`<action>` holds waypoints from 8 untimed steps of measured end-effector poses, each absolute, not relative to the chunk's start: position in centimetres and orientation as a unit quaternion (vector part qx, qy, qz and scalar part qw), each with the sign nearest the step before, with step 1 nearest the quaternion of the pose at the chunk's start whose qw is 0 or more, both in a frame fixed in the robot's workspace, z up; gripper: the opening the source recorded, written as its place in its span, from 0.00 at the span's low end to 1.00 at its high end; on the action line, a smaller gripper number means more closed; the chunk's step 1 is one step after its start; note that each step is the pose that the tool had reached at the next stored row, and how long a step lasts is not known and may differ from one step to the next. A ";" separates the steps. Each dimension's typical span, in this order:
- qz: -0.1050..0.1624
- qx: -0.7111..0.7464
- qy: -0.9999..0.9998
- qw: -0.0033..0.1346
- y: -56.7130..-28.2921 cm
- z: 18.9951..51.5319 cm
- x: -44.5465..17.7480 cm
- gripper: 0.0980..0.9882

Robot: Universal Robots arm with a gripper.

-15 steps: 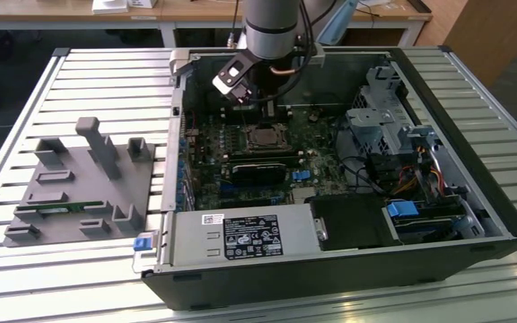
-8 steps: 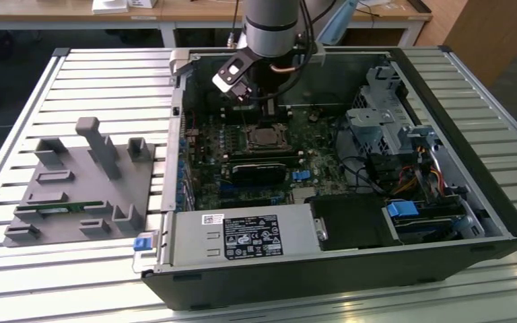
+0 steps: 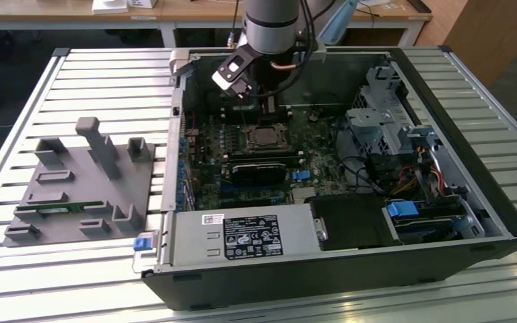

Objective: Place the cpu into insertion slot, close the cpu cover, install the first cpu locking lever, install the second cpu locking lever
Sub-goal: 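Install the first cpu locking lever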

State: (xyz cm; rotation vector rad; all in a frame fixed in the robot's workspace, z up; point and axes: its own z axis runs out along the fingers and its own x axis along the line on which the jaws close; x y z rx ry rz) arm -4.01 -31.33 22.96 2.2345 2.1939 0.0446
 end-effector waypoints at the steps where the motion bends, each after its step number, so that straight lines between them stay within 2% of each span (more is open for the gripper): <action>1: 0.014 0.713 0.701 0.005 -31.3 23.0 -4.0 0.01; 8: 0.014 0.713 0.701 0.005 -31.3 23.4 -4.0 0.01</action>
